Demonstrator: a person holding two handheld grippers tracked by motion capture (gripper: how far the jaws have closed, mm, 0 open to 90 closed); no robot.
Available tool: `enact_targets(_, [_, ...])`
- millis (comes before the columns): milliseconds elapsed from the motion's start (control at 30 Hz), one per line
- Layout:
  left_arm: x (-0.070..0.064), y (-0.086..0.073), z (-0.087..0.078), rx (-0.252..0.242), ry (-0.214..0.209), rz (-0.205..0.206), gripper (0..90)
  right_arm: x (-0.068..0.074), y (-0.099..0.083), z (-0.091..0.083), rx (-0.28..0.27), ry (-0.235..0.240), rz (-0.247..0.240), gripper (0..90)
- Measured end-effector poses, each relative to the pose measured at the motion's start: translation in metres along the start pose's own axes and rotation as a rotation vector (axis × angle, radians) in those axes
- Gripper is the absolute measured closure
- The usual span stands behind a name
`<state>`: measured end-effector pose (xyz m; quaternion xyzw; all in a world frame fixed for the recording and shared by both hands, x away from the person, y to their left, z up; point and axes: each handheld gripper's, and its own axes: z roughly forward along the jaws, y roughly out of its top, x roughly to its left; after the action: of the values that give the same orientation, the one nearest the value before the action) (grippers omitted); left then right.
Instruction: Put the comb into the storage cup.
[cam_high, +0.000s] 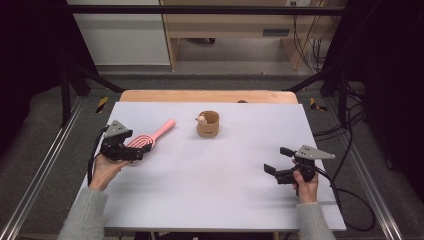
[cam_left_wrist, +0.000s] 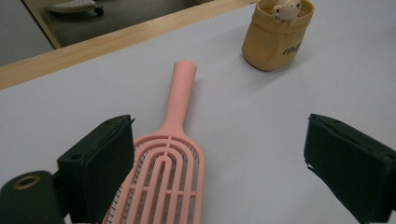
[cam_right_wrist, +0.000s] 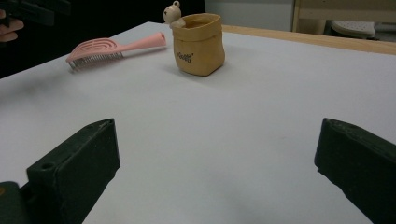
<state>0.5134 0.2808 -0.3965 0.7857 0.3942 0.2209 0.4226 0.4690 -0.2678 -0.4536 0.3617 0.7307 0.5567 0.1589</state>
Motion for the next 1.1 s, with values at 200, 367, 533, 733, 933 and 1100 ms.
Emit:
enact_targets(200, [0.001, 0.005, 0.007, 0.007, 0.021, 0.001, 17.2, 0.0, 0.0, 0.0, 0.0, -0.001, 0.0, 0.4])
enact_targets(367, [0.004, 0.008, 0.011, 0.01, 0.027, -0.01, 24.9, 0.0, 0.0, 0.0, 0.002, -0.002, 0.0, 0.4])
enact_targets(533, [0.006, 0.01, 0.014, 0.001, 0.037, -0.014, 35.1, 0.0, 0.0, 0.0, 0.002, -0.002, 0.001, 0.4])
enact_targets(733, [0.011, 0.011, 0.021, 0.011, 0.043, -0.042, 43.0, 0.0, 0.0, 0.0, 0.005, -0.002, -0.001, 0.4])
enact_targets(933, [0.013, 0.016, 0.028, 0.012, 0.046, -0.055, 52.2, 0.0, 0.0, 0.0, 0.002, -0.001, -0.003, 0.4])
enact_targets(1100, [0.014, 0.019, 0.033, 0.009, 0.051, -0.057, 59.3, 0.001, 0.0, 0.001, 0.007, -0.002, -0.003, 0.4])
